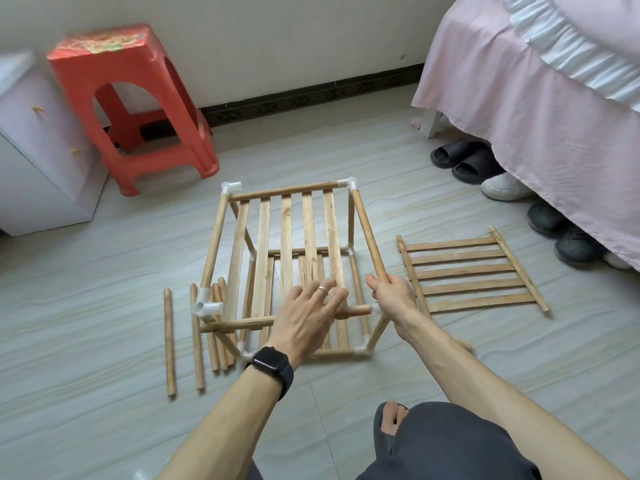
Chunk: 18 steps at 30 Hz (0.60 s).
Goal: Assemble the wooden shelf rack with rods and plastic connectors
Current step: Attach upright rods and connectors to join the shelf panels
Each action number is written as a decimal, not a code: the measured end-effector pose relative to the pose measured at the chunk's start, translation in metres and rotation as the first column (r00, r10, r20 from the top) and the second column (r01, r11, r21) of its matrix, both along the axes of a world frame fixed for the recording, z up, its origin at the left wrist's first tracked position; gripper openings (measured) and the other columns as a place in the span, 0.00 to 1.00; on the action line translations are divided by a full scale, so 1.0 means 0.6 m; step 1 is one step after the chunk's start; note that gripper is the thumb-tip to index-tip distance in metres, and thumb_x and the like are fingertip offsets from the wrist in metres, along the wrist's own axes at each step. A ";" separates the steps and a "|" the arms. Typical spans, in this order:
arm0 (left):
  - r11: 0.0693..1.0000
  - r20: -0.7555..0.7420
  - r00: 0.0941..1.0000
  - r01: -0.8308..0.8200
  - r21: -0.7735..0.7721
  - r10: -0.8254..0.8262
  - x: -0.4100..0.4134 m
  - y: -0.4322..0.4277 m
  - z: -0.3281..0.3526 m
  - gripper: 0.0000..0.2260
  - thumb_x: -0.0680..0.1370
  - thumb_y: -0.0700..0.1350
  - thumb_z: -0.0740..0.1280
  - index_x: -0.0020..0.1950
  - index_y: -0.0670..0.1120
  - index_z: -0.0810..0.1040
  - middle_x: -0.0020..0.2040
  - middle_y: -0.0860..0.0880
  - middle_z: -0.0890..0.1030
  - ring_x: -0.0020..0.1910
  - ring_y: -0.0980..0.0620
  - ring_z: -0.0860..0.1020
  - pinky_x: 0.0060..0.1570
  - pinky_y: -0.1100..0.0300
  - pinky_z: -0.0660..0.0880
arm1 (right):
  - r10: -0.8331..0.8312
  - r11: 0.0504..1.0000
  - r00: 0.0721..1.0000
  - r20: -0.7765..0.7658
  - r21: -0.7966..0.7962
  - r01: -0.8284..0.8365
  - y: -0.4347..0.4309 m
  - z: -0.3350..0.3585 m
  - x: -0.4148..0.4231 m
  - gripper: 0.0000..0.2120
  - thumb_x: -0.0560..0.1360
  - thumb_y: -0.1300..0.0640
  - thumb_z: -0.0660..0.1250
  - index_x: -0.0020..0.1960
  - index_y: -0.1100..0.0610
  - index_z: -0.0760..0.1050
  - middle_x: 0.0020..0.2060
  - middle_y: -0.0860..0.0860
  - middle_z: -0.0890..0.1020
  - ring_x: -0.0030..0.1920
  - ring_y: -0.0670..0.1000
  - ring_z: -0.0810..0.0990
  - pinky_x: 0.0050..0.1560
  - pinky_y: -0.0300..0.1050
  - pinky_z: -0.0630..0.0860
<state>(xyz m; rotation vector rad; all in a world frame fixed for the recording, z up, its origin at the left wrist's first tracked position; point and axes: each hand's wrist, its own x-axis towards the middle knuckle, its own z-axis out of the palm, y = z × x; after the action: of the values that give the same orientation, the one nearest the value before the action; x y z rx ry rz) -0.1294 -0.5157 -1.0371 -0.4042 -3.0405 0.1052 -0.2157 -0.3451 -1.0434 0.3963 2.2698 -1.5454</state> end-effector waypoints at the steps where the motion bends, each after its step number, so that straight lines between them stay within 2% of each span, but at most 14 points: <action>1: 0.996 0.034 0.997 -0.071 -0.045 0.073 0.008 -0.024 -0.001 0.23 0.80 0.50 0.66 0.74 0.52 0.64 0.72 0.46 0.69 0.64 0.45 0.72 0.59 0.51 0.72 | 0.022 1.000 1.000 -0.016 0.015 -0.022 0.001 0.000 0.001 0.11 0.82 0.46 0.64 0.52 0.54 0.76 0.46 0.50 0.80 0.46 0.48 0.77 0.42 0.45 0.70; 3: 0.971 0.074 0.977 -0.189 -0.144 0.201 0.019 -0.064 0.001 0.23 0.79 0.52 0.65 0.73 0.52 0.64 0.72 0.45 0.69 0.66 0.43 0.71 0.61 0.48 0.69 | 0.056 0.996 0.997 -0.062 0.071 -0.052 0.001 0.003 0.002 0.11 0.82 0.46 0.64 0.47 0.53 0.74 0.41 0.49 0.78 0.41 0.48 0.76 0.38 0.44 0.69; 5: 0.952 0.079 0.962 -0.245 -0.181 0.263 0.023 -0.083 0.010 0.21 0.79 0.56 0.64 0.69 0.51 0.67 0.70 0.45 0.71 0.62 0.43 0.74 0.58 0.48 0.70 | 0.078 0.989 0.992 -0.096 0.136 -0.065 0.003 0.005 0.003 0.13 0.82 0.46 0.64 0.43 0.52 0.71 0.37 0.49 0.74 0.38 0.49 0.73 0.36 0.44 0.68; 8: 0.976 0.117 0.972 -0.190 -0.110 0.202 0.027 -0.070 0.020 0.12 0.82 0.52 0.61 0.64 0.52 0.68 0.71 0.44 0.70 0.43 0.46 0.77 0.43 0.52 0.69 | 0.072 0.979 0.992 -0.105 0.198 -0.050 0.007 0.005 -0.002 0.13 0.82 0.46 0.64 0.45 0.53 0.72 0.37 0.49 0.74 0.38 0.49 0.74 0.36 0.45 0.68; 10: 0.986 0.122 0.979 -0.156 -0.049 0.161 0.029 -0.053 0.024 0.07 0.84 0.46 0.58 0.62 0.52 0.67 0.71 0.44 0.68 0.33 0.50 0.72 0.37 0.54 0.65 | 0.054 0.970 0.992 -0.113 0.241 -0.025 0.012 0.005 -0.003 0.12 0.82 0.46 0.63 0.48 0.54 0.74 0.38 0.50 0.76 0.38 0.49 0.75 0.35 0.44 0.67; 14: 0.998 0.100 0.993 -0.067 -0.021 0.069 0.008 -0.034 0.040 0.08 0.86 0.42 0.52 0.64 0.48 0.67 0.72 0.39 0.67 0.33 0.51 0.72 0.39 0.56 0.65 | 0.025 0.971 0.990 -0.141 0.237 0.009 0.035 0.001 -0.003 0.10 0.83 0.47 0.63 0.52 0.54 0.74 0.42 0.49 0.78 0.38 0.45 0.74 0.35 0.42 0.67; 17: 1.000 0.123 0.992 0.009 -0.022 -0.006 -0.008 -0.038 0.052 0.07 0.87 0.44 0.53 0.63 0.48 0.67 0.73 0.38 0.66 0.33 0.53 0.72 0.38 0.57 0.66 | 0.039 0.983 0.994 -0.105 0.180 -0.019 0.046 -0.004 -0.003 0.11 0.83 0.48 0.63 0.54 0.56 0.75 0.45 0.51 0.78 0.45 0.51 0.76 0.45 0.47 0.69; 18: 1.000 0.124 0.992 0.024 -0.009 -0.022 -0.010 -0.040 0.054 0.07 0.87 0.45 0.54 0.63 0.48 0.67 0.72 0.38 0.67 0.33 0.54 0.73 0.38 0.58 0.66 | 0.045 0.985 0.995 -0.095 0.172 -0.028 0.045 -0.005 -0.003 0.11 0.83 0.48 0.63 0.55 0.56 0.75 0.45 0.51 0.78 0.46 0.51 0.75 0.45 0.47 0.69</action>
<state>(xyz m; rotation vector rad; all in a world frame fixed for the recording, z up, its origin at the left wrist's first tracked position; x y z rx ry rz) -0.1357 -0.5396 -1.0046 -0.4635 -3.1574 0.0976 -0.2175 -0.3182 -1.0465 0.3286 2.4805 -1.3858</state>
